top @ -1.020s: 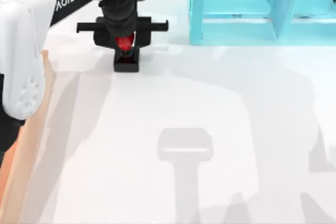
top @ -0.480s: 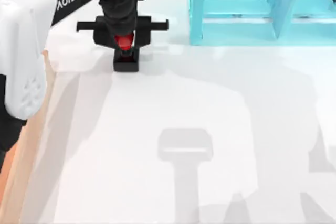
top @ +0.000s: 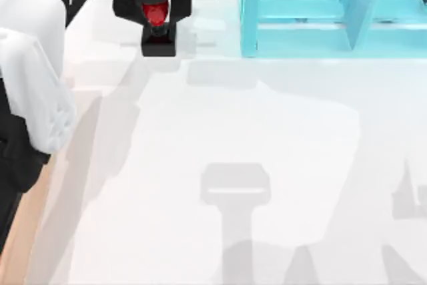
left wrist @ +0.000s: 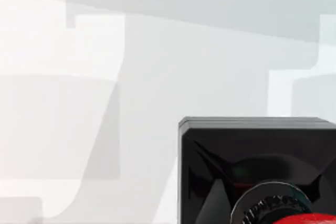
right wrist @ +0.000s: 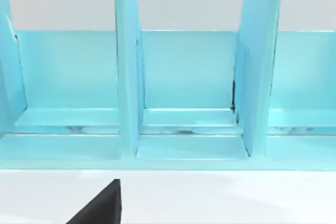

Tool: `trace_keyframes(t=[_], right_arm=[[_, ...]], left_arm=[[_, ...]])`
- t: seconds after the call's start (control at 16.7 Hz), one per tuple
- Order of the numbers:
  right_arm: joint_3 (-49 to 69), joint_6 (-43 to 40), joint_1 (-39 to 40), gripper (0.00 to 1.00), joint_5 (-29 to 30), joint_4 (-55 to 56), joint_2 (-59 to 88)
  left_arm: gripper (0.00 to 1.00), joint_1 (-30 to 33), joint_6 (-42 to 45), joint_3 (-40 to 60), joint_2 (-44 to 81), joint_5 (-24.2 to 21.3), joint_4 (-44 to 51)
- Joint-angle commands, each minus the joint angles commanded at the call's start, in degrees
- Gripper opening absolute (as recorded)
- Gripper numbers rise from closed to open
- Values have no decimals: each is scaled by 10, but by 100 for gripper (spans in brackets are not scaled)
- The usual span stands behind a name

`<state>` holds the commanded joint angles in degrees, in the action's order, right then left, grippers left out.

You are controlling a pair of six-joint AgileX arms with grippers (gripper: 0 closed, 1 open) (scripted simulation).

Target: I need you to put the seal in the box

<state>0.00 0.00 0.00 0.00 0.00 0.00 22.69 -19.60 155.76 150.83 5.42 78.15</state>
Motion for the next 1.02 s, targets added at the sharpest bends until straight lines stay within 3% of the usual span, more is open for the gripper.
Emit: trace_keyframes(t=[0.24, 0.6, 0.84, 1.02], right_arm=[[0, 0, 0, 100, 0, 0, 0], [0, 0, 0, 100, 0, 0, 0], [0, 0, 0, 100, 0, 0, 0], [0, 0, 0, 100, 0, 0, 0]], left_arm=[[0, 0, 1, 95, 18, 0, 80], [0, -2, 2, 105, 17, 0, 89], [0, -35, 33, 47, -37, -10, 69], [0, -90, 82, -60, -119, -25, 40]])
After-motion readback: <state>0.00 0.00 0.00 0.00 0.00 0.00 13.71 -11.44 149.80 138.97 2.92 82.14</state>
